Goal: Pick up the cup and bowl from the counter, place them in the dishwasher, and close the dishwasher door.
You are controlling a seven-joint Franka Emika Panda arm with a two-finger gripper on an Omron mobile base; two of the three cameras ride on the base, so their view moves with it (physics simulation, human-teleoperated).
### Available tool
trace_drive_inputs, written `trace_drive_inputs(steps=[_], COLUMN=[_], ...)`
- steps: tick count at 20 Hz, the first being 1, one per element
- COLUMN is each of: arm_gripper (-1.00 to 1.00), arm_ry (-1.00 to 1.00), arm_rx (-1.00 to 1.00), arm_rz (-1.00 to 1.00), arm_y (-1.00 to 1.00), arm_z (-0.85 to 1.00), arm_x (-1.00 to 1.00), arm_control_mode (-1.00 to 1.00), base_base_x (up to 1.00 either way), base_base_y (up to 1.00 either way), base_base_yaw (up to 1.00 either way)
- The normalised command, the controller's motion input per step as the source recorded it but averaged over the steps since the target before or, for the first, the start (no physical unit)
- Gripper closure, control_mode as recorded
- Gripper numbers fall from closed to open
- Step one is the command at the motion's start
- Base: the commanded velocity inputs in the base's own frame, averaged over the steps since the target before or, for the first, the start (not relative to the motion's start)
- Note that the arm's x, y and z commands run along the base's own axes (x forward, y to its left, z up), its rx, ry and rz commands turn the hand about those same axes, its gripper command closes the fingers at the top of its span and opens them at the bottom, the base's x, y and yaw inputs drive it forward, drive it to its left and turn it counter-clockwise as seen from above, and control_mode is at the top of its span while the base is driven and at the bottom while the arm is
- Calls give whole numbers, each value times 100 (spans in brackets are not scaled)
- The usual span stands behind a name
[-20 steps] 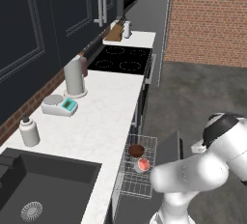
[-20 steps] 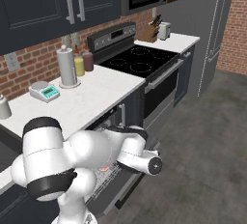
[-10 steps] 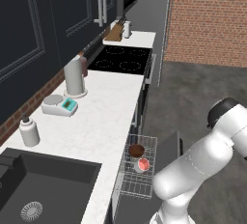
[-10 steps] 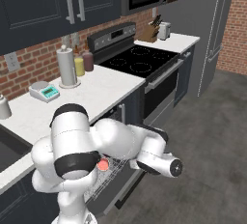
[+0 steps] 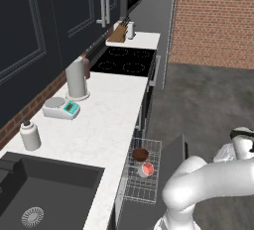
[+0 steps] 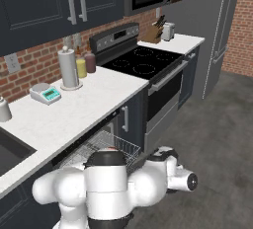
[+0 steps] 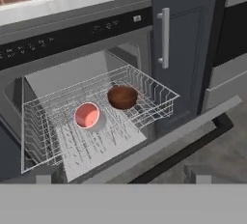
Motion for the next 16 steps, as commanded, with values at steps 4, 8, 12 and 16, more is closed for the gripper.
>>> trace_drive_inputs(steps=[4, 8, 12, 16], arm_gripper=[-100, -100, -100, -100], arm_ry=[-8, -4, -3, -4], arm_rx=[3, 3, 8, 12], arm_rz=[4, 3, 3, 3], arm_y=[-35, 2, 6, 0], arm_z=[-24, -53, -69, -64], arm_x=[0, 1, 21, 21], arm_control_mode=[-100, -100, -100, -100], base_base_x=[0, 0, 0, 0], base_base_y=[0, 0, 0, 0], base_base_yaw=[0, 0, 0, 0])
